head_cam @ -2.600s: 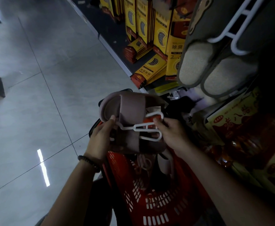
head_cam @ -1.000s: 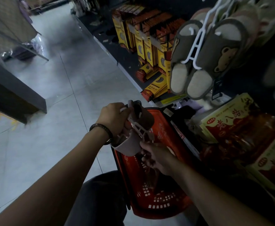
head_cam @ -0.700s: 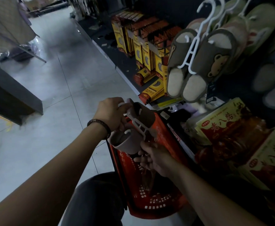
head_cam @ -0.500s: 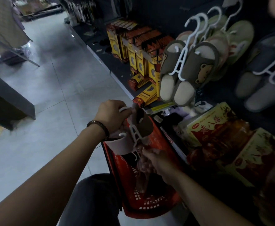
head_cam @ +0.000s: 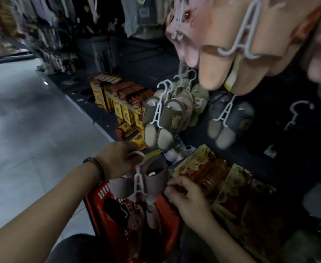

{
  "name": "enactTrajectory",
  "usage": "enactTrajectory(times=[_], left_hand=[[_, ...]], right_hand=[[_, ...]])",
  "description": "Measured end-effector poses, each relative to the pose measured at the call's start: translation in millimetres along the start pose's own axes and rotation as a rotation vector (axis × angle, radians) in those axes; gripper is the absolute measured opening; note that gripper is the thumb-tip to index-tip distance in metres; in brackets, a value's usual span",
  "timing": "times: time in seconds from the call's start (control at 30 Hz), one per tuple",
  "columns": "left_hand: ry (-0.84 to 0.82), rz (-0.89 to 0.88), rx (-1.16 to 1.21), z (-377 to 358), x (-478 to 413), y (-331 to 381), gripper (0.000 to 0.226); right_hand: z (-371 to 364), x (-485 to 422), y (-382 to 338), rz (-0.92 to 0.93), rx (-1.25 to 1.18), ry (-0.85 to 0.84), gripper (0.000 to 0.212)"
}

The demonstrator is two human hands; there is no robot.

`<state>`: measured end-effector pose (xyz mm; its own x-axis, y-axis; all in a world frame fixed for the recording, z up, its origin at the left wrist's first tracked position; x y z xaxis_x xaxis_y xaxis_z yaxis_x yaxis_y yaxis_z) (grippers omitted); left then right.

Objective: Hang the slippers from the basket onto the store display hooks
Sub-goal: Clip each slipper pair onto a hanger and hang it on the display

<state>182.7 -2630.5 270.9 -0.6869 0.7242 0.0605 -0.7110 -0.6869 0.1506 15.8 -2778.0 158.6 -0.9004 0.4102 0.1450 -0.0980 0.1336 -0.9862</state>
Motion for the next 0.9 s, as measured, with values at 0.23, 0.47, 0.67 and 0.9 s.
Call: enactTrajectory(times=[0.23,0.47,0.67,0.9], left_hand=[[0.082,-0.262,0.121,21,-9,95,0.016],[0.070,-0.489,0.176,16,-21,185,0.014],[0.121,-0.453,0.350,9,-43,231,0.006],[0.177,-0.340,0.505,-3,-91,272,0.016]], right_hand=[[33,40,-91,0.434,0.439,0.156,0.030],[92,46,-107,0.532,0.639,0.349,0.007],[148,49,-111,0.504,0.664,0.476,0.015],[207,44,-115,0.538,0.493,0.613,0.022]])
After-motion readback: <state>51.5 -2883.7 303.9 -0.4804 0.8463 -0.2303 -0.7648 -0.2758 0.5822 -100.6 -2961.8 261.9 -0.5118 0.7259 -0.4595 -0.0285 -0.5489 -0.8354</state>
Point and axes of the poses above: each hand's wrist, its own x-axis away from the middle knuckle, its own z-axis out of the back of the hand, y = z × x, the point moved 7 cm from there along -x, towards the middle knuckle, and after that the axes turned 15 degrees about -x, right-handed, at the moved point
